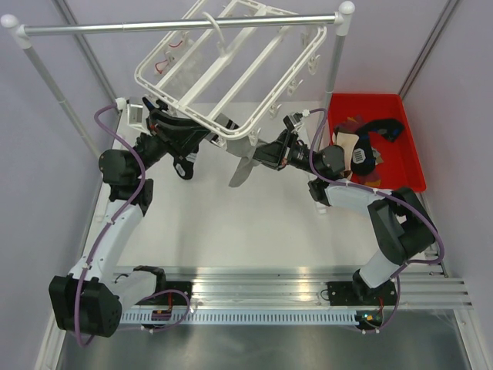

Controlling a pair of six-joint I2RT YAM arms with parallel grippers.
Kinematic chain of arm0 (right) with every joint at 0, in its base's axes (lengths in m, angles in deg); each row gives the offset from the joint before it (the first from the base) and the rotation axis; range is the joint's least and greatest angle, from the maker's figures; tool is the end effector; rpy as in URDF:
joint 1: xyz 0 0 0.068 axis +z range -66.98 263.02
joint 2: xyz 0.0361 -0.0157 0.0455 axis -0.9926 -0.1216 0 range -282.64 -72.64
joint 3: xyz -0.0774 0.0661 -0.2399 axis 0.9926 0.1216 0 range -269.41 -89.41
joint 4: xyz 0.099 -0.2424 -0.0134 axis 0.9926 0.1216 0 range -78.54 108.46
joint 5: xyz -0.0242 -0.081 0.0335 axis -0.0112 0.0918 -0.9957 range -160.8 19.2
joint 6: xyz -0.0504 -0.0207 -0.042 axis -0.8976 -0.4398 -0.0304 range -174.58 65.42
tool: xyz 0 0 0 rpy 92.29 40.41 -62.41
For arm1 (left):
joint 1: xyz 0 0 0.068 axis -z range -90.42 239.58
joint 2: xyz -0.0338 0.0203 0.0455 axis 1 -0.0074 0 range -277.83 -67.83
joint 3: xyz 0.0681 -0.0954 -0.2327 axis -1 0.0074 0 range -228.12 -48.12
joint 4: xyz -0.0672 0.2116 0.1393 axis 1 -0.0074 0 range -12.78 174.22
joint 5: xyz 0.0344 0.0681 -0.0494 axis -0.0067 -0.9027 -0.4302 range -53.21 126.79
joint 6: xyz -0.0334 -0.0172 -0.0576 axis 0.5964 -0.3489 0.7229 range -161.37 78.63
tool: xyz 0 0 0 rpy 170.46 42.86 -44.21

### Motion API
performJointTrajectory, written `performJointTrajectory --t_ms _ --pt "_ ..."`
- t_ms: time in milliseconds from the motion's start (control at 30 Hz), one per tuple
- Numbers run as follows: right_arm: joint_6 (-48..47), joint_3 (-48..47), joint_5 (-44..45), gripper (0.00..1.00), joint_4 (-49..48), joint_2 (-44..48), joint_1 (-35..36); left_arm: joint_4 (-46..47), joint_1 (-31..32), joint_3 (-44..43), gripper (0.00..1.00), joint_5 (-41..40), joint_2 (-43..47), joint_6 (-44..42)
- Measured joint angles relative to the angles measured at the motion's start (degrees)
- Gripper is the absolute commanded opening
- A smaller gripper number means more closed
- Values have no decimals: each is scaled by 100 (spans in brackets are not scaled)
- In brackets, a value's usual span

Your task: Remove the socks clipped to the hanger

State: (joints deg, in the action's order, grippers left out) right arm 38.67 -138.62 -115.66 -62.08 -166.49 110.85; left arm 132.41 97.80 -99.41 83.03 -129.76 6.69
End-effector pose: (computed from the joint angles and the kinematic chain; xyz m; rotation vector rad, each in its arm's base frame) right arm 0.2941 0.1997 0.2892 -0.0625 1.5821 2.1778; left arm 0.2354 -0.0745 0.4173 0.4385 1.1427 -1.2337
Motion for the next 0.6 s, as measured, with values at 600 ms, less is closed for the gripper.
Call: performJointTrajectory --t_ms 600 --pt "-1010 114 142 1 807 398 0 -352 166 0 2 -452 94 -103"
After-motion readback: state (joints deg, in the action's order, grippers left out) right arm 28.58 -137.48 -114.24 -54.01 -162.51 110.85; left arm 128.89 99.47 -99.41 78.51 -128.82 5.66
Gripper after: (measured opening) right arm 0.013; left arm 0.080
